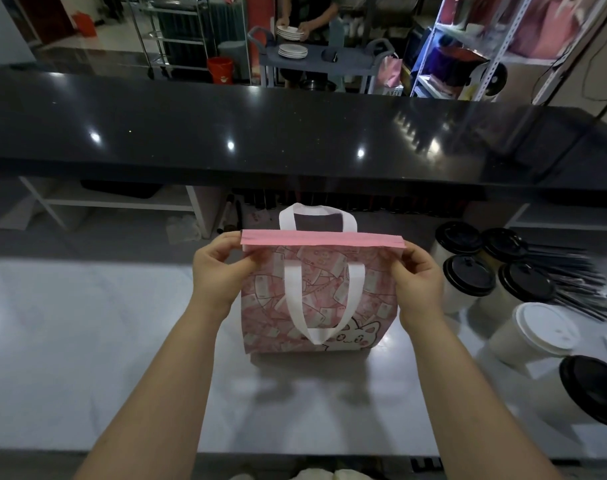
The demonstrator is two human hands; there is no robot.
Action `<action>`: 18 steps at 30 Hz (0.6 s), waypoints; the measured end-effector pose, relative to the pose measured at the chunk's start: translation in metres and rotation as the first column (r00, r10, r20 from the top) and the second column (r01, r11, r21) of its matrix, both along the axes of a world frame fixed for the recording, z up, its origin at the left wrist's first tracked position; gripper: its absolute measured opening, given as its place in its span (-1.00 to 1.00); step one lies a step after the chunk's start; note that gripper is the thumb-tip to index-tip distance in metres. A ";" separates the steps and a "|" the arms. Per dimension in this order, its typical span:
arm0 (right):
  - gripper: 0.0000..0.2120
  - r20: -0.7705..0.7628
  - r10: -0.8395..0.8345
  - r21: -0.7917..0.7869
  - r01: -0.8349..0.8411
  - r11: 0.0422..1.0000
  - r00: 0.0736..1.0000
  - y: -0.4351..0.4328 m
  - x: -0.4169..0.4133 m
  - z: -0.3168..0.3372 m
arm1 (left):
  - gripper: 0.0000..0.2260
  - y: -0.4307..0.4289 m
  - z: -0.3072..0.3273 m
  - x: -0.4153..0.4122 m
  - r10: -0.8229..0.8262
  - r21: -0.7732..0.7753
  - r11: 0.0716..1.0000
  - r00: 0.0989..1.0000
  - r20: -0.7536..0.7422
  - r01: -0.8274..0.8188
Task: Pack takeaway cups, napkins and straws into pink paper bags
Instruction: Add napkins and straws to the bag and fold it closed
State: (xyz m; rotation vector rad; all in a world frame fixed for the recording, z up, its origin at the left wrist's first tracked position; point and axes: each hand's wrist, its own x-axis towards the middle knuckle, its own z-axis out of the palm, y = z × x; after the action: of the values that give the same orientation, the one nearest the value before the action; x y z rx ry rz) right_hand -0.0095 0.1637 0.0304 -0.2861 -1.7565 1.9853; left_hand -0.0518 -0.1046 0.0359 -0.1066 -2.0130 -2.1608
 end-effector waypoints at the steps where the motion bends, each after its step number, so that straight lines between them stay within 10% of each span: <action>1: -0.74 0.004 -0.014 0.002 0.014 1.000 1.000 0.000 0.000 -0.001 | -0.80 0.001 0.000 0.001 0.007 0.021 1.000 1.000 0.011 -0.007; 12: -0.53 -0.014 0.060 0.083 -0.058 0.995 0.998 0.013 0.002 -0.005 | -0.55 -0.021 0.012 0.005 -0.257 -0.004 0.966 0.966 0.030 0.257; 18: -0.48 -0.008 0.110 0.265 -0.104 0.959 0.994 0.019 -0.001 0.000 | -0.80 -0.020 0.021 0.007 -0.147 -0.086 0.985 0.989 0.029 0.149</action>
State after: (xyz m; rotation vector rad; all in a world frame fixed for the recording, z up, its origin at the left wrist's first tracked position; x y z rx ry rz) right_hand -0.0104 0.1823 0.0305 -0.0800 -2.0322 1.7882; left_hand -0.0453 -0.1241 0.0569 -0.2536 -2.1775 -2.1670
